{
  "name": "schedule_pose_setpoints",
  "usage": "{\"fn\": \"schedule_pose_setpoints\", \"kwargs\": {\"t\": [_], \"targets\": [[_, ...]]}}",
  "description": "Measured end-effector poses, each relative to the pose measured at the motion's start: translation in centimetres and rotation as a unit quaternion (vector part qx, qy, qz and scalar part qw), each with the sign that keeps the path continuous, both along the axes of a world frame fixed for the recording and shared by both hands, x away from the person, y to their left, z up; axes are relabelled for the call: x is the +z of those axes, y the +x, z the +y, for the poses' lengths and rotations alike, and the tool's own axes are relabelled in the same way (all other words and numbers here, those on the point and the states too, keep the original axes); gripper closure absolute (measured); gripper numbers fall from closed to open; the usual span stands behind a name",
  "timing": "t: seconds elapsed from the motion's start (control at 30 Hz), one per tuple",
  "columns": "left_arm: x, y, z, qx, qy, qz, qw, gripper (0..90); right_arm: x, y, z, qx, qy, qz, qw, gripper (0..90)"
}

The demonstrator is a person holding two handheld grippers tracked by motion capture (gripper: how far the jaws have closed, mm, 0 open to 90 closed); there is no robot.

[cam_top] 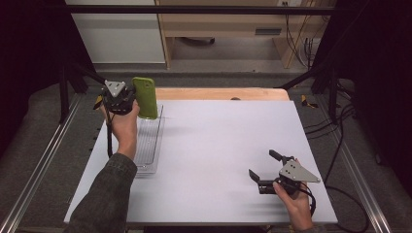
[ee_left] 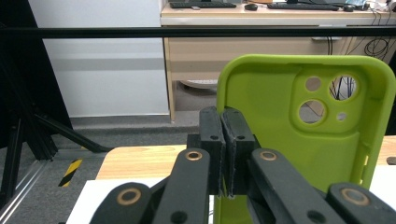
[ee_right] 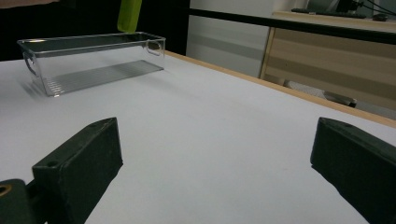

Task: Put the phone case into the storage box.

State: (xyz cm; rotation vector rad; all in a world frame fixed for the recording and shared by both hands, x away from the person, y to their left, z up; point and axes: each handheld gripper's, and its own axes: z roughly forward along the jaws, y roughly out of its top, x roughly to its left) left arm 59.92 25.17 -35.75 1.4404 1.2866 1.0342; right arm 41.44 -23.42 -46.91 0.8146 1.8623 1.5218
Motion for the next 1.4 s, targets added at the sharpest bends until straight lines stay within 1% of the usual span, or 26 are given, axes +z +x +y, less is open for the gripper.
{"fn": "schedule_pose_setpoints", "kwargs": {"t": [0.37, 0.67, 0.93, 1.07, 1.13, 1.2, 1.4], "targets": [[-0.3, 0.0, -0.1, 0.001, 0.000, 0.007, 1.0000, 87.3, 0.0, 0.0, 0.0, 0.003, 0.002, 0.001, 1.0000, 2.3], [-0.5, 0.1, -0.2, 0.000, 0.005, 0.011, 0.9999, 87.3, 0.0, 0.0, -0.1, 0.002, 0.003, 0.001, 1.0000, 2.4], [-0.8, 0.4, 0.1, 0.007, 0.008, 0.022, 0.9997, 87.3, 0.0, 0.0, -0.1, 0.002, 0.003, 0.002, 1.0000, 2.4], [-1.1, 0.7, 0.0, 0.010, 0.004, 0.024, 0.9996, 87.3, 0.0, 0.0, -0.1, 0.004, 0.003, 0.003, 1.0000, 2.4], [-1.2, 0.8, -0.1, 0.013, -0.003, 0.023, 0.9997, 87.3, 0.0, 0.0, -0.1, 0.004, 0.003, 0.003, 1.0000, 2.4], [-1.2, 0.9, -0.4, 0.014, -0.001, 0.017, 0.9998, 87.3, 0.0, 0.0, -0.1, 0.003, 0.003, 0.002, 1.0000, 2.4], [-1.5, 1.5, -0.7, 0.025, 0.006, 0.019, 0.9995, 87.3, 0.0, 0.0, -0.2, 0.002, 0.006, 0.002, 1.0000, 2.4]]}}
